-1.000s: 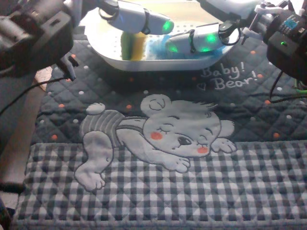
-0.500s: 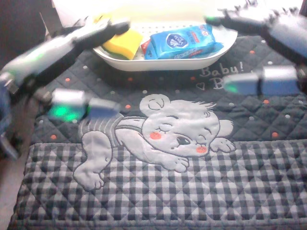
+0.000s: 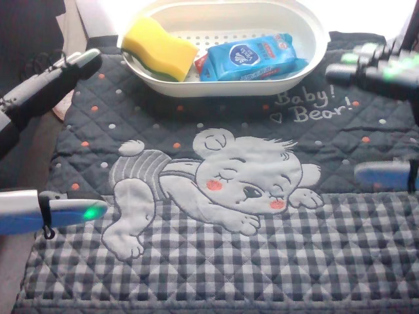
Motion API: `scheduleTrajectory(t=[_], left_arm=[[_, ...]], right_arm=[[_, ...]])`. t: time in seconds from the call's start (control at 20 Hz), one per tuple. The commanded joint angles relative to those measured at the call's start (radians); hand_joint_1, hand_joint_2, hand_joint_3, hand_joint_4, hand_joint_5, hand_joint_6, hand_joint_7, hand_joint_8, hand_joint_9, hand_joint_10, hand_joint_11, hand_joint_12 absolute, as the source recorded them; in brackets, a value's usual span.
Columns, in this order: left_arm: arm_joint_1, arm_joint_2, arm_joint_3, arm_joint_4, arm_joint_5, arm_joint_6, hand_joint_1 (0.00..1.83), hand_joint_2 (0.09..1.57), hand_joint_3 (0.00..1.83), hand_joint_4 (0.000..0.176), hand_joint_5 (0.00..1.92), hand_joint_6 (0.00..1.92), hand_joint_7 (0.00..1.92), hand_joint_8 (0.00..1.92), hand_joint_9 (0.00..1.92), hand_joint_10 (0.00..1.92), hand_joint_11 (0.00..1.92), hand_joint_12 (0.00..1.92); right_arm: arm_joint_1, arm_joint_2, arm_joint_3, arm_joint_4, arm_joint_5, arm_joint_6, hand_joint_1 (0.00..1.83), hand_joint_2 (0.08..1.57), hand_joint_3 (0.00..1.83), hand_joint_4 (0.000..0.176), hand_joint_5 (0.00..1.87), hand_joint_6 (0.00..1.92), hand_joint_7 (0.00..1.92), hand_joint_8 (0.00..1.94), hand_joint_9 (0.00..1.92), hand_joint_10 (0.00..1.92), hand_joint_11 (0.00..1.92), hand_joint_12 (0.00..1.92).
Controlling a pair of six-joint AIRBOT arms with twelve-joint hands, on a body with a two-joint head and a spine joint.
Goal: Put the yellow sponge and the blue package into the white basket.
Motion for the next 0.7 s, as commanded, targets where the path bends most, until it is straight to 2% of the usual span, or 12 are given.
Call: scheduleTrajectory(t=[0.0,0.1,0.15,0.2,0.25,0.3,0.35,0.4,0.45,0.5,0.55,0.65], left_arm=[[0.000,0.011,-0.002,-0.017,-0.174,-0.002,0.83,0.85,0.00,0.134,0.03,0.01,0.02,0.01,0.04,0.01,0.09,0.05],[0.017,0.008,-0.006,-0.033,-0.188,-0.002,0.81,0.84,0.00,0.119,0.00,0.00,0.03,0.01,0.05,0.01,0.11,0.06],[0.021,0.006,-0.006,-0.038,-0.189,-0.003,0.81,0.86,0.00,0.128,0.02,0.01,0.03,0.01,0.05,0.01,0.09,0.05],[0.025,0.006,-0.006,-0.045,-0.189,-0.004,0.81,0.90,0.01,0.150,0.03,0.01,0.01,0.00,0.02,0.00,0.04,0.04],[0.029,0.006,-0.005,-0.053,-0.190,-0.006,0.81,0.90,0.01,0.150,0.03,0.01,0.01,0.00,0.02,0.00,0.04,0.04],[0.036,0.007,-0.005,-0.060,-0.203,-0.007,0.68,0.96,0.00,0.169,0.00,0.00,0.00,0.00,0.03,0.01,0.05,0.07],[0.040,0.007,-0.006,-0.063,-0.218,-0.007,0.68,0.96,0.00,0.169,0.00,0.00,0.00,0.00,0.03,0.01,0.05,0.07],[0.044,0.007,-0.006,-0.064,-0.235,-0.009,0.60,0.99,0.02,0.168,0.00,0.00,0.00,0.00,0.03,0.01,0.05,0.08],[0.045,0.007,-0.008,-0.064,-0.253,-0.009,0.54,1.00,0.01,0.148,0.00,0.00,0.00,0.00,0.05,0.01,0.05,0.08],[0.046,0.006,-0.010,-0.055,-0.281,-0.009,0.58,1.06,0.01,0.115,0.00,0.00,0.00,0.00,0.01,0.00,0.01,0.04],[0.042,0.008,-0.018,-0.037,-0.305,-0.011,0.30,1.14,0.03,0.081,0.00,0.00,0.01,0.00,0.05,0.01,0.04,0.04],[0.008,0.012,-0.027,0.001,-0.305,0.007,0.18,1.11,0.00,0.040,0.03,0.00,0.14,0.00,0.21,0.01,0.21,0.09]], right_arm=[[0.001,0.016,-0.001,0.038,0.158,0.004,0.74,0.99,0.01,0.175,0.28,0.00,0.23,0.00,0.18,0.02,0.05,0.21],[-0.019,0.014,-0.007,0.054,0.170,0.004,0.78,0.98,0.00,0.162,0.30,0.01,0.25,0.01,0.19,0.01,0.06,0.21],[-0.020,0.011,-0.006,0.056,0.170,0.004,0.79,0.97,0.00,0.159,0.32,0.01,0.25,0.01,0.19,0.01,0.08,0.22],[-0.020,0.009,-0.006,0.058,0.170,0.004,0.78,1.01,0.01,0.137,0.25,0.00,0.22,0.00,0.19,0.01,0.11,0.24],[-0.020,0.009,-0.007,0.059,0.171,0.004,0.78,1.01,0.01,0.137,0.25,0.00,0.22,0.00,0.19,0.01,0.11,0.24],[-0.021,0.009,-0.009,0.059,0.178,0.004,0.75,1.02,0.01,0.158,0.23,0.00,0.22,0.00,0.16,0.00,0.08,0.23],[-0.022,0.009,-0.012,0.059,0.188,0.004,0.75,1.02,0.01,0.158,0.23,0.00,0.22,0.00,0.16,0.00,0.08,0.23],[-0.028,0.010,-0.019,0.059,0.208,0.004,0.75,1.08,0.01,0.139,0.20,0.00,0.24,0.00,0.21,0.01,0.10,0.26],[-0.039,0.010,-0.024,0.059,0.233,0.004,0.68,1.12,0.01,0.137,0.15,0.00,0.24,0.00,0.22,0.00,0.09,0.26],[-0.059,0.013,-0.034,0.061,0.284,0.004,0.54,1.15,0.00,0.168,0.15,0.00,0.21,0.00,0.20,0.00,0.09,0.20],[-0.073,0.023,-0.056,0.061,0.350,0.004,0.62,1.18,0.00,0.155,0.13,0.00,0.26,0.00,0.24,0.00,0.19,0.16],[-0.094,0.041,-0.082,0.060,0.445,0.004,0.65,1.19,0.00,0.152,0.12,0.00,0.28,0.00,0.25,0.00,0.25,0.07]])
